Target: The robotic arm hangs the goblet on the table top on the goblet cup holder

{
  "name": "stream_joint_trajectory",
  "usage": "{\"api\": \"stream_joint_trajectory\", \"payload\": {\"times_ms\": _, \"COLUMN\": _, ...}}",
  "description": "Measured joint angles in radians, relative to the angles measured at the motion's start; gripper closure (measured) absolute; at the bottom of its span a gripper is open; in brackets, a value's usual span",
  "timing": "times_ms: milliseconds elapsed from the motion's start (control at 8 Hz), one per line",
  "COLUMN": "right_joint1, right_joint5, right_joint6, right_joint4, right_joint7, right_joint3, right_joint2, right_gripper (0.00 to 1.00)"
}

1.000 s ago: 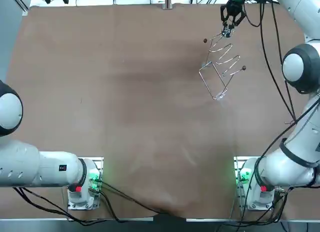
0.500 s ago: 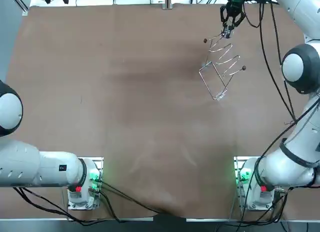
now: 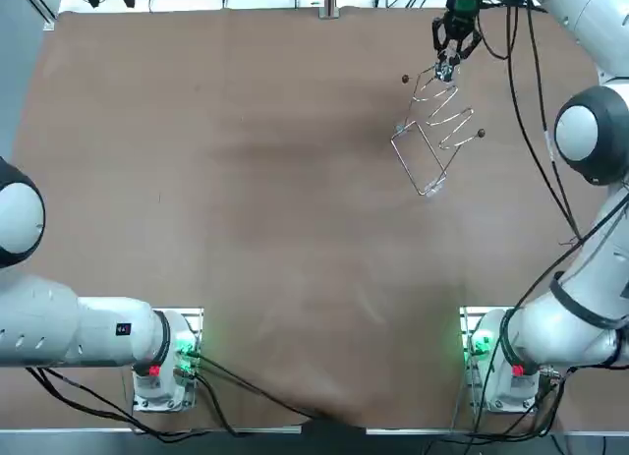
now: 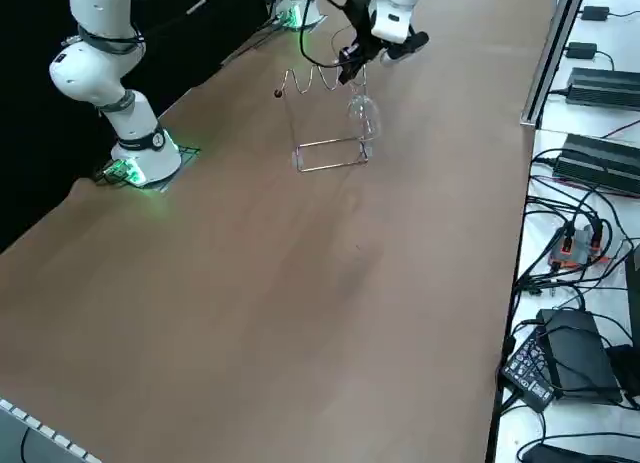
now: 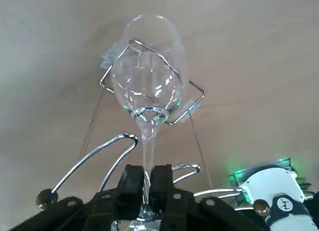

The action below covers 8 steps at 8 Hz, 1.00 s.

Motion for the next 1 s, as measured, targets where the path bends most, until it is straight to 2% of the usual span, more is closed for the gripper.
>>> {"api": "stream_joint_trajectory", "payload": {"times_ms": 625, "right_joint1": 0.02, "right_joint5": 0.006, "right_joint6": 0.012, "right_joint4": -0.03, "right_joint7": 0.003, "right_joint3": 0.003, "right_joint2": -0.003, "right_gripper": 0.89}}
{"api": "stream_joint_trajectory", "payload": {"times_ms": 1000, "right_joint1": 0.033, "right_joint5": 0.053, "right_joint6": 0.018, "right_joint4": -0.034, "right_joint7": 0.011, "right_joint3": 0.003, "right_joint2": -0.003, "right_gripper": 0.89}}
